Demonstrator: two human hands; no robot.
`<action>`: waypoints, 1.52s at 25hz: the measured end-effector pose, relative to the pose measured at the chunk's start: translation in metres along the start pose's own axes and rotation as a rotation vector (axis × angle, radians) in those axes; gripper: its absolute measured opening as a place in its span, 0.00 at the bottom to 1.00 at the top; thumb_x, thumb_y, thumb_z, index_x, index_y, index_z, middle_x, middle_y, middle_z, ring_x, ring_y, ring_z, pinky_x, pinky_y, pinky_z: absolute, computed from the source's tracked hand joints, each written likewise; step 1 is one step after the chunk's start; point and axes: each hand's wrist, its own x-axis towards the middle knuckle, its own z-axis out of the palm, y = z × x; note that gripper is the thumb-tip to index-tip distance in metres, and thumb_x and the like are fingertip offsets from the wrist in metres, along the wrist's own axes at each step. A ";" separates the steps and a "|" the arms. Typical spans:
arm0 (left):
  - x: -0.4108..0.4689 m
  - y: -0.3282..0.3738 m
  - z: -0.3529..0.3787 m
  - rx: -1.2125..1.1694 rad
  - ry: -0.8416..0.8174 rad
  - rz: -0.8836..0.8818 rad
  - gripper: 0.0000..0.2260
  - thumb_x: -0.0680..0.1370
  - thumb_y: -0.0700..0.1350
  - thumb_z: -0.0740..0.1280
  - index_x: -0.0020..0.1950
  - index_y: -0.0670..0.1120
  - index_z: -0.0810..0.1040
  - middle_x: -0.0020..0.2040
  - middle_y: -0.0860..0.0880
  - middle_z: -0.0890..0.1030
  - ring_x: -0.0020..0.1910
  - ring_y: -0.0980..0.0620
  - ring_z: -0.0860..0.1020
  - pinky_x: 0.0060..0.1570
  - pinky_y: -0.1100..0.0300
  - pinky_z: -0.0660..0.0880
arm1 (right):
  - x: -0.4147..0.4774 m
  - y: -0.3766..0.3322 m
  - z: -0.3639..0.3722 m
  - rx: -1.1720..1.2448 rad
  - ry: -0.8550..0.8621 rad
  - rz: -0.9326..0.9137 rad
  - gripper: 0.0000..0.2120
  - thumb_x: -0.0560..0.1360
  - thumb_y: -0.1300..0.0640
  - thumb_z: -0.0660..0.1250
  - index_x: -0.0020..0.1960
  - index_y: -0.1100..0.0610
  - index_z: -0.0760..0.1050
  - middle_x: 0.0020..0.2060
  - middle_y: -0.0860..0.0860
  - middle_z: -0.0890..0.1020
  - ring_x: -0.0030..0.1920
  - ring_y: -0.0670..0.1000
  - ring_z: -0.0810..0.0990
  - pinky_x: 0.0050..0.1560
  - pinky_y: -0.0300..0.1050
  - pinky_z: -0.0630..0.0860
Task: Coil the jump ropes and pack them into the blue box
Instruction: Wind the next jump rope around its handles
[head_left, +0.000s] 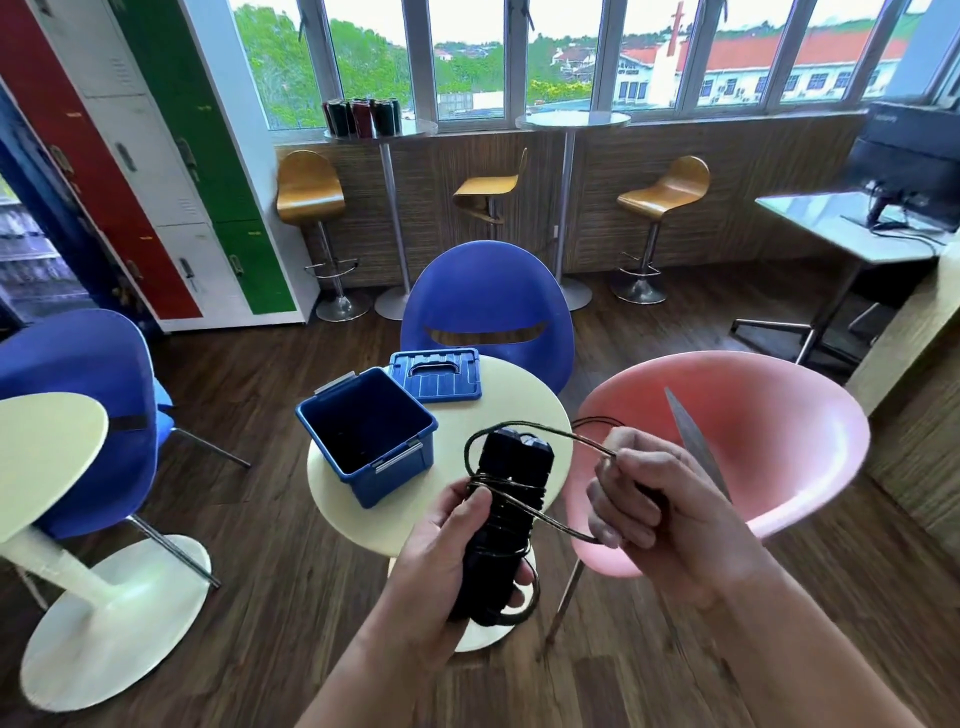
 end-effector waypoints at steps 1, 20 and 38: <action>0.001 -0.001 -0.002 -0.007 0.015 0.000 0.19 0.80 0.50 0.68 0.65 0.39 0.72 0.42 0.38 0.80 0.32 0.41 0.78 0.32 0.53 0.75 | -0.001 -0.003 -0.001 -0.046 -0.027 0.009 0.19 0.67 0.52 0.80 0.37 0.61 0.71 0.21 0.49 0.65 0.22 0.50 0.64 0.32 0.46 0.75; -0.012 0.002 -0.006 -0.266 -0.133 -0.248 0.34 0.77 0.64 0.58 0.58 0.36 0.85 0.44 0.40 0.84 0.30 0.46 0.81 0.25 0.59 0.74 | -0.014 0.025 -0.018 -0.599 0.238 0.001 0.08 0.68 0.61 0.77 0.39 0.58 0.77 0.31 0.61 0.79 0.31 0.56 0.81 0.35 0.52 0.81; -0.008 0.005 -0.022 -0.002 0.096 -0.021 0.22 0.79 0.57 0.67 0.60 0.39 0.82 0.48 0.37 0.82 0.40 0.44 0.79 0.33 0.54 0.76 | -0.025 0.040 -0.004 -1.243 0.158 -0.194 0.07 0.77 0.56 0.73 0.40 0.47 0.81 0.41 0.44 0.80 0.40 0.49 0.80 0.37 0.38 0.75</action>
